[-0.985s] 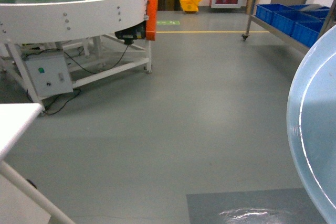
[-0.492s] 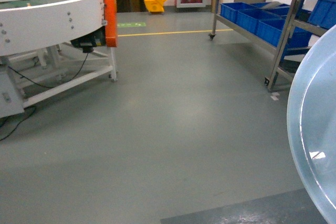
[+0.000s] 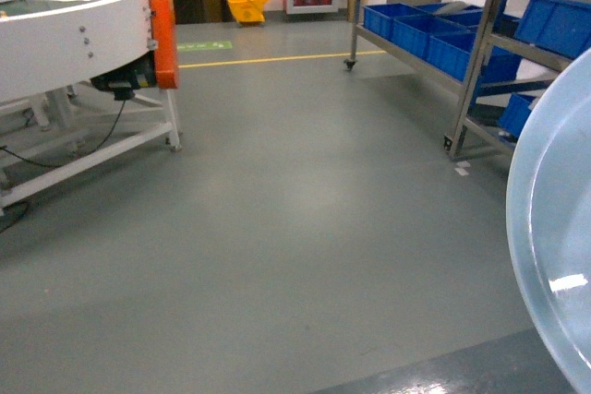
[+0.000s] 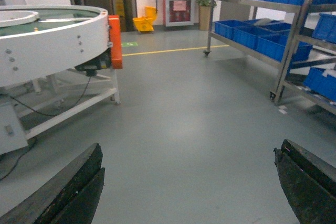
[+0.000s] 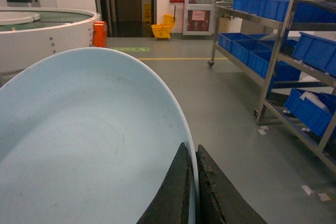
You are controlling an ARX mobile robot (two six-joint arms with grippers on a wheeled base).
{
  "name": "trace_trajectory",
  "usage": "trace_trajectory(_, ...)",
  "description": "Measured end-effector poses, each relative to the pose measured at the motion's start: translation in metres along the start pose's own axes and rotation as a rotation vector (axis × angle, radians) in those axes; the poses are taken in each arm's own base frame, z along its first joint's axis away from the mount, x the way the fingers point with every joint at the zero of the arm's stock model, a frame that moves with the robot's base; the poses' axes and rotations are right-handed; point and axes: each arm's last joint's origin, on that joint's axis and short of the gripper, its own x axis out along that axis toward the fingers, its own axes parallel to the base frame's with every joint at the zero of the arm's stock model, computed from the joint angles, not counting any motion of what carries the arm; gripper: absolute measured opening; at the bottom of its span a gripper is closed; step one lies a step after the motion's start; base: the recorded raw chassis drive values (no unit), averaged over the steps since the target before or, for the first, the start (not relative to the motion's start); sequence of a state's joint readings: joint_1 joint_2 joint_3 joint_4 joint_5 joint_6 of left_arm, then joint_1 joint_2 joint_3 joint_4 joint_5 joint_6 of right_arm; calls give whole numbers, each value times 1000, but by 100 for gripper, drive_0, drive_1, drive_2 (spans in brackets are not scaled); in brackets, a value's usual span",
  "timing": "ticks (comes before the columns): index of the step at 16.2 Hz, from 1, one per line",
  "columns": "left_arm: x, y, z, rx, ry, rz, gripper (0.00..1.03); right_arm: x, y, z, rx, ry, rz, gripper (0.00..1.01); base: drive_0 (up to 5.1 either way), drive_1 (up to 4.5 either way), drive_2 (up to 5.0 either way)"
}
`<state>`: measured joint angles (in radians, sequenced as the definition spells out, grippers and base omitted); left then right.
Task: Place blue tray on left shelf second layer neatly
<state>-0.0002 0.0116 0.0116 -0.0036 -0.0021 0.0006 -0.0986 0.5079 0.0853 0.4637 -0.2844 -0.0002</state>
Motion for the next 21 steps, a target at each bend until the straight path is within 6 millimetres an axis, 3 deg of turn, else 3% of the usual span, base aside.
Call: trace_trajectory(21,0,0,0,0,0,-2,98,0,0,-1,2,6,0,2,5,430,-420)
